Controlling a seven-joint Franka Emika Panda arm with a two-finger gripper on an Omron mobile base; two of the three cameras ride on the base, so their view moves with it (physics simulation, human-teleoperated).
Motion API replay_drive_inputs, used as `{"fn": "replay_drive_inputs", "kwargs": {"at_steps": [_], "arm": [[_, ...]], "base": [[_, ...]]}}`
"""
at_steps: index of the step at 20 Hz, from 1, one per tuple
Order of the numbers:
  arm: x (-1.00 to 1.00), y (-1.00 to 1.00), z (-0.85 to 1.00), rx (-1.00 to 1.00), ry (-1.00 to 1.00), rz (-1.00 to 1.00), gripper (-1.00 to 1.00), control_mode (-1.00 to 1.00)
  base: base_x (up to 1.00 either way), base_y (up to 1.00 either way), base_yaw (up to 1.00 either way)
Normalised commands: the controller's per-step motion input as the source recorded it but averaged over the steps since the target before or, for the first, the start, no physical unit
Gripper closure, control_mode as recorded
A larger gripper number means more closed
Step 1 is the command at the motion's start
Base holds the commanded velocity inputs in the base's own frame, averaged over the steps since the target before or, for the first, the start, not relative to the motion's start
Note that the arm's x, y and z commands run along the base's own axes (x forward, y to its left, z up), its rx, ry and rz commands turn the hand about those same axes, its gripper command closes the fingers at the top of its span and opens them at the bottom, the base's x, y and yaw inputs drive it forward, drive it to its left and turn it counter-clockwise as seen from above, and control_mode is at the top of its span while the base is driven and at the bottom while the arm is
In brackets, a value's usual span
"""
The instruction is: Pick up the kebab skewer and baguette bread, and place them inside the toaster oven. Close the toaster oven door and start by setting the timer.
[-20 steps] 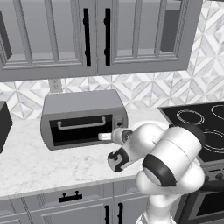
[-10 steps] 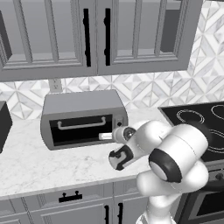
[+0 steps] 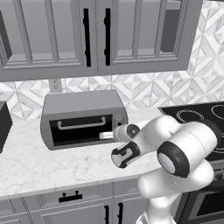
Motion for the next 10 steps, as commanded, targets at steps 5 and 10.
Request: {"fn": "replay_drive_inputs", "kwargs": {"at_steps": [5,10], "arm": [[-0.3,-0.11,-0.06,0.03,-0.18,0.02,1.0,-1.0],[-0.16,-0.04,-0.1,0.02,-0.14,0.0,1.0,-1.0]], "base": [[0.0,0.0,0.0],[0.0,0.0,0.0]]}}
